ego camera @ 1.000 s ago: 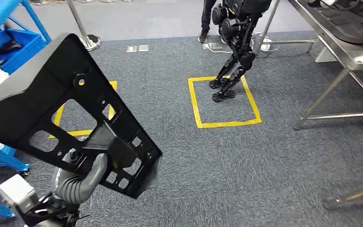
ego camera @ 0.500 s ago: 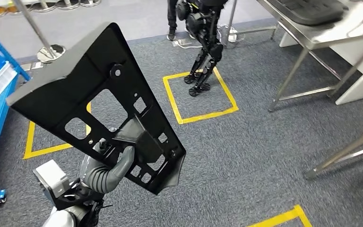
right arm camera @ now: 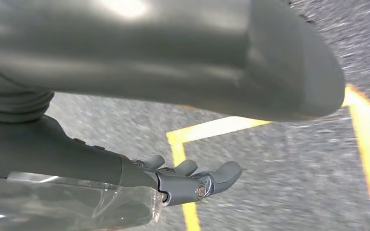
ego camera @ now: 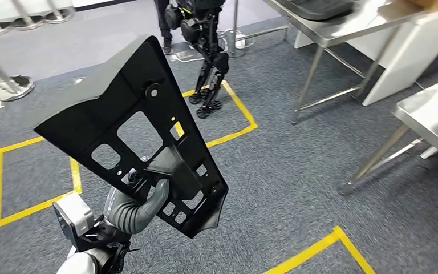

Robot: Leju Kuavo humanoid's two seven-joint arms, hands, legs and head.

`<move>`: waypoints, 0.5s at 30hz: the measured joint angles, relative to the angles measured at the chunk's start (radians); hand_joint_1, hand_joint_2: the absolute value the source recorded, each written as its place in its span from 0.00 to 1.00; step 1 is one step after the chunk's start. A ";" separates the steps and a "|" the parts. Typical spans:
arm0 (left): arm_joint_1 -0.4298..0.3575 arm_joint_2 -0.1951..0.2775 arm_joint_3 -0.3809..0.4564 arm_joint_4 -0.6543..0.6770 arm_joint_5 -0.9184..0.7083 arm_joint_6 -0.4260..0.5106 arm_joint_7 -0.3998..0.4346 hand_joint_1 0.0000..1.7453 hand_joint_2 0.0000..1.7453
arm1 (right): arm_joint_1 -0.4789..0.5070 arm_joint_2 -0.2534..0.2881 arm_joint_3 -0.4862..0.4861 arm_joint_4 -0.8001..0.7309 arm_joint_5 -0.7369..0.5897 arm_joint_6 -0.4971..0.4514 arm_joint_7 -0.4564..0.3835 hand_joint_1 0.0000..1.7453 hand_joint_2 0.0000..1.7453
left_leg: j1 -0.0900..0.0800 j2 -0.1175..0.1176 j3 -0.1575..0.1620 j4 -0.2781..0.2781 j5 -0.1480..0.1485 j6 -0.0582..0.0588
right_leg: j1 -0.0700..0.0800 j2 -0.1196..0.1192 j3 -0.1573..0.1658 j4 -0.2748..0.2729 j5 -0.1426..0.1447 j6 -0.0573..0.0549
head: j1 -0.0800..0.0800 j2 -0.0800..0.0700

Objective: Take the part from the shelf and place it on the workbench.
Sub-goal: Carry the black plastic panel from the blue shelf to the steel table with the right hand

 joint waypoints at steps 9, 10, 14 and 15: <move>0.003 -0.006 -0.014 0.005 -0.004 0.021 0.000 1.00 1.00 | 0.006 -0.004 0.000 0.001 -0.007 0.010 0.071 0.00 0.00 | -0.004 0.089 0.006 -0.022 0.010 0.028 | -0.005 -0.088 -0.148 0.294 -0.134 0.035 | 0.005 0.000; 0.003 -0.006 -0.016 0.006 -0.003 0.022 0.000 1.00 1.00 | 0.007 -0.004 0.000 0.001 -0.007 0.010 0.071 0.00 0.00 | -0.004 0.100 0.006 -0.022 0.009 0.028 | -0.006 -0.090 -0.148 0.296 -0.124 0.037 | 0.005 0.000; 0.002 -0.006 -0.020 0.008 -0.001 0.024 -0.001 1.00 1.00 | 0.005 -0.006 0.000 0.001 -0.006 0.009 0.070 0.00 0.00 | -0.008 0.135 0.011 -0.020 0.003 0.019 | -0.001 -0.144 -0.014 0.042 -0.016 0.033 | 0.005 0.000; 0.002 -0.006 -0.020 0.008 0.000 0.024 -0.002 1.00 1.00 | 0.004 -0.006 0.000 0.001 -0.006 0.008 0.069 0.00 0.00 | -0.011 0.141 0.012 -0.019 0.001 0.016 | 0.002 -0.155 0.002 0.008 -0.009 0.029 | 0.004 0.000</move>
